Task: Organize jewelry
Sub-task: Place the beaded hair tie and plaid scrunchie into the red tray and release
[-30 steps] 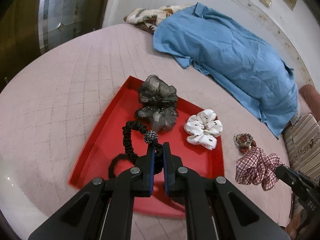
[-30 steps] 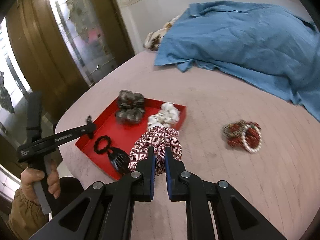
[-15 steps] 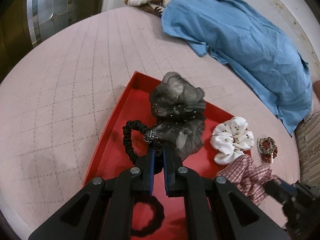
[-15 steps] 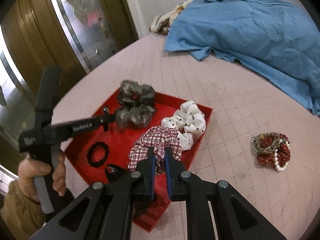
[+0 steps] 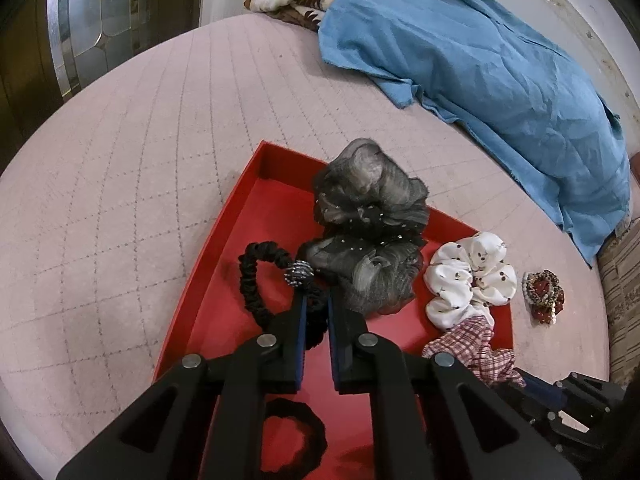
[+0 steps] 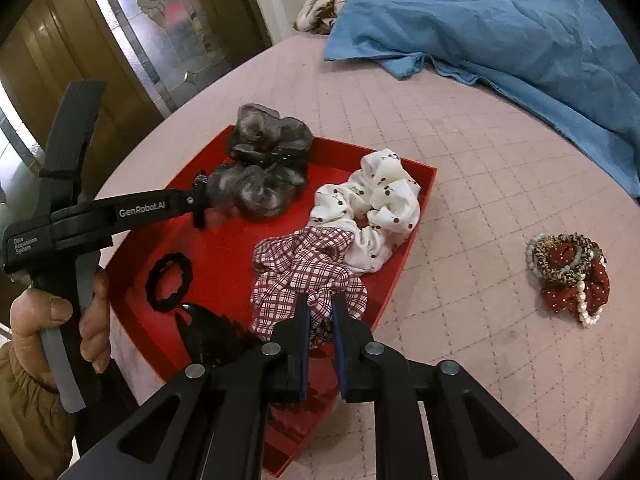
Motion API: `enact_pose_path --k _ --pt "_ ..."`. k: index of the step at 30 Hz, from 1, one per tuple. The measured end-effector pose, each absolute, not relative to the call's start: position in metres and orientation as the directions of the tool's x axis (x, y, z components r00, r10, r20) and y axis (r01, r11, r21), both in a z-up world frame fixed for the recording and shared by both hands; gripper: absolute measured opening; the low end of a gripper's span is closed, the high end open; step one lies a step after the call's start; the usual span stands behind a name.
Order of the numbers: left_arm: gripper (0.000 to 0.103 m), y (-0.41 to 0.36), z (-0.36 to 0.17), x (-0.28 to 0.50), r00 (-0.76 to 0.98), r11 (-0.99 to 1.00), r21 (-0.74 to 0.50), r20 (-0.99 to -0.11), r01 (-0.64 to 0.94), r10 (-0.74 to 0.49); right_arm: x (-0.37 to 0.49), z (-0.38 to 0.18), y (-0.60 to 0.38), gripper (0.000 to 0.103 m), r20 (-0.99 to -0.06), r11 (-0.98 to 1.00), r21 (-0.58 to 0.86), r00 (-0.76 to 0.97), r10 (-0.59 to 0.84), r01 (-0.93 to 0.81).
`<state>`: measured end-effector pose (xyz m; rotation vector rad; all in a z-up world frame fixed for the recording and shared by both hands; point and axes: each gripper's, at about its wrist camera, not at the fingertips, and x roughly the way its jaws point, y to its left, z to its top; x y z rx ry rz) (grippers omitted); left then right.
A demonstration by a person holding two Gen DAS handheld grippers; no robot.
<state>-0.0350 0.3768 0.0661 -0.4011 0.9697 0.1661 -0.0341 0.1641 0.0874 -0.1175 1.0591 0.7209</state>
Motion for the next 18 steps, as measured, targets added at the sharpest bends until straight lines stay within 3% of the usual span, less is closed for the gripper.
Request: enact_pose_path --k 1,3,4,10,18 --pt "0.017 0.375 0.069 -0.037 0.563 0.915 -0.255 -0.825 -0.314 -0.037 -0.035 0.089 0.164 0.018 -0.825 0.765 0.247 0.285 0.488 -0.595" --pt "0.04 0.374 0.076 -0.041 0.578 0.913 -0.257 -0.816 -0.318 -0.028 -0.038 0.091 0.164 0.022 -0.821 0.762 0.248 0.287 0.494 -0.599" --pt "0.043 0.373 0.081 -0.045 0.592 0.911 -0.258 -0.806 -0.32 -0.02 -0.04 0.094 0.163 0.026 -0.818 0.761 0.246 0.293 0.495 -0.6" --pt "0.045 0.365 0.105 -0.063 0.619 0.913 -0.239 -0.785 -0.331 0.019 -0.05 0.11 0.153 0.036 -0.796 0.758 0.253 0.316 0.516 -0.601" --pt "0.056 0.33 0.128 -0.089 0.634 0.923 -0.225 -0.773 -0.314 0.028 -0.071 0.125 0.11 0.048 -0.765 0.774 0.274 0.359 0.535 -0.57"
